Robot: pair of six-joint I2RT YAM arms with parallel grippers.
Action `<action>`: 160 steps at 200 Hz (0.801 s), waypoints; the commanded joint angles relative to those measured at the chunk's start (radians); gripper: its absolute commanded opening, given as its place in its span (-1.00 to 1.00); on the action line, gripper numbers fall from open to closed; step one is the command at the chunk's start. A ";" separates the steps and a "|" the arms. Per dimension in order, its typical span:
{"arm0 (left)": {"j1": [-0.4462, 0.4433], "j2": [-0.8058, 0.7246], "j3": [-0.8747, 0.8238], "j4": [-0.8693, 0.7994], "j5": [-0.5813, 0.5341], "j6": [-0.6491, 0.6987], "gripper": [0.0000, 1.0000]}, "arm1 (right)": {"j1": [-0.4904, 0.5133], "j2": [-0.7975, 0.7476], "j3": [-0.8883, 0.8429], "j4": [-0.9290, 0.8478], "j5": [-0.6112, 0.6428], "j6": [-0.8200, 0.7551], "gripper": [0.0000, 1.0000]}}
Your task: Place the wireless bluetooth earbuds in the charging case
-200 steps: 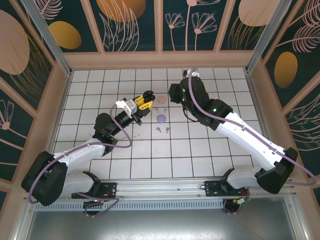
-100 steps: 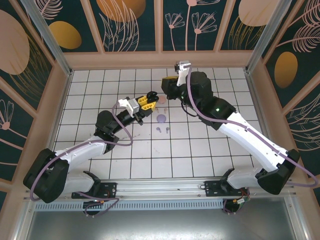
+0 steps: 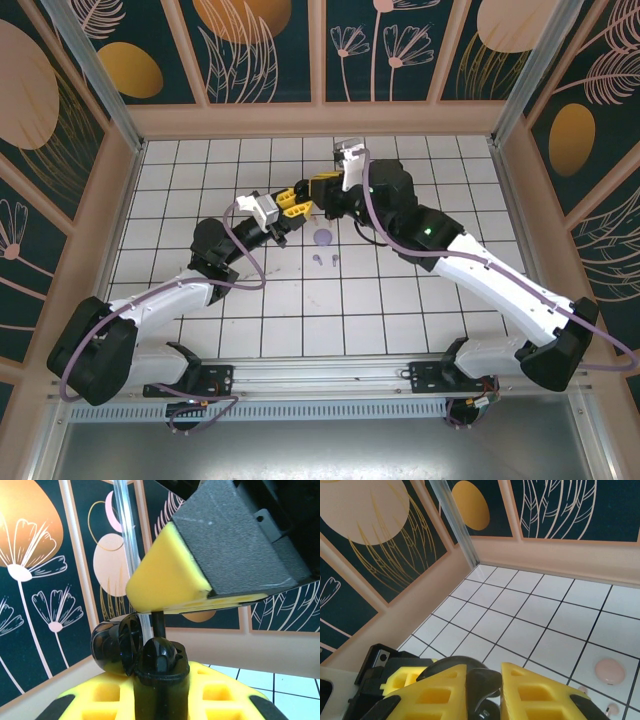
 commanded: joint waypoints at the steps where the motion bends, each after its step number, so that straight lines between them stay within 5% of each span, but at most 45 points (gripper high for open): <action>1: -0.007 0.002 0.026 0.012 0.015 -0.004 -1.00 | 0.009 -0.035 -0.017 0.040 -0.016 0.002 -0.60; 160: -0.006 0.008 0.043 0.012 0.015 -0.009 -1.00 | 0.027 -0.023 -0.049 -0.007 -0.025 -0.054 -0.65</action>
